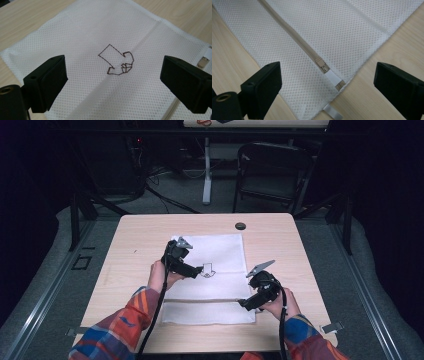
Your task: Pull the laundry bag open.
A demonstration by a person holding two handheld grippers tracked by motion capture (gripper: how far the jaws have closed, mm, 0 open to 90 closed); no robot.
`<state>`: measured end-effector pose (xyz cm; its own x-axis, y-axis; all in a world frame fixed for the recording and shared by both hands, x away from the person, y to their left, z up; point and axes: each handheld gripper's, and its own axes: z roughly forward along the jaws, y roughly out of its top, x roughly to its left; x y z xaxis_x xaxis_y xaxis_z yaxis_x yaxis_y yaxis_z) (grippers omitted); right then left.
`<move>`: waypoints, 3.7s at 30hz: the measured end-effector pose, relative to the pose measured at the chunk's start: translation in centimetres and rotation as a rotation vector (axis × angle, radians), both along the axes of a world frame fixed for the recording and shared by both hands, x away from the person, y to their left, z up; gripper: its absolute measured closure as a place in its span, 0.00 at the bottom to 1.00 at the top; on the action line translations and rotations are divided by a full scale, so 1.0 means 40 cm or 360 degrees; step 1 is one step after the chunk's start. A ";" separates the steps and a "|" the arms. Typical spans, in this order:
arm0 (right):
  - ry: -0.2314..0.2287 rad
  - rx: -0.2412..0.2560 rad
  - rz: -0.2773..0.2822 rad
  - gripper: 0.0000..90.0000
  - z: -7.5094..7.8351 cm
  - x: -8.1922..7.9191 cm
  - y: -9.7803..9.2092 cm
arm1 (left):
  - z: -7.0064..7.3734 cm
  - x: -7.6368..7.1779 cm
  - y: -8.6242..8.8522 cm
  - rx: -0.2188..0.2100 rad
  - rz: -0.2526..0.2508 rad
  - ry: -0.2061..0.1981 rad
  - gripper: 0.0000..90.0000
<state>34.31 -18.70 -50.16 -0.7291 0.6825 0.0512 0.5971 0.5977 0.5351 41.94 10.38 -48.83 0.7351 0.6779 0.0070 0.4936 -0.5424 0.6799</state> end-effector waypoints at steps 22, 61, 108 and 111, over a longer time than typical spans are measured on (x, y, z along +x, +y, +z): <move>-0.0020 0.0051 -0.0100 0.38 -0.009 0.021 -0.057 | -0.061 -0.071 -0.125 -0.0024 -0.0283 0.0017 0.13; 0.0136 -0.0077 0.0031 1.00 -0.121 0.044 -0.011 | -0.177 -0.115 -0.289 0.0028 -0.0752 0.0161 0.72; 0.0145 -0.0014 -0.0140 1.00 -0.139 0.031 -0.005 | -0.189 -0.120 -0.312 0.0108 -0.0759 0.0175 0.91; 0.0151 -0.0013 -0.0135 1.00 -0.139 0.031 -0.006 | -0.188 -0.115 -0.304 0.0095 -0.0744 0.0187 0.91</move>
<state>35.57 -18.95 -55.73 -0.6608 0.7422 0.1117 0.6935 0.5468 0.4690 37.35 -1.76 -56.34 0.9591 0.2755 -0.0653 0.2590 -0.7607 0.5952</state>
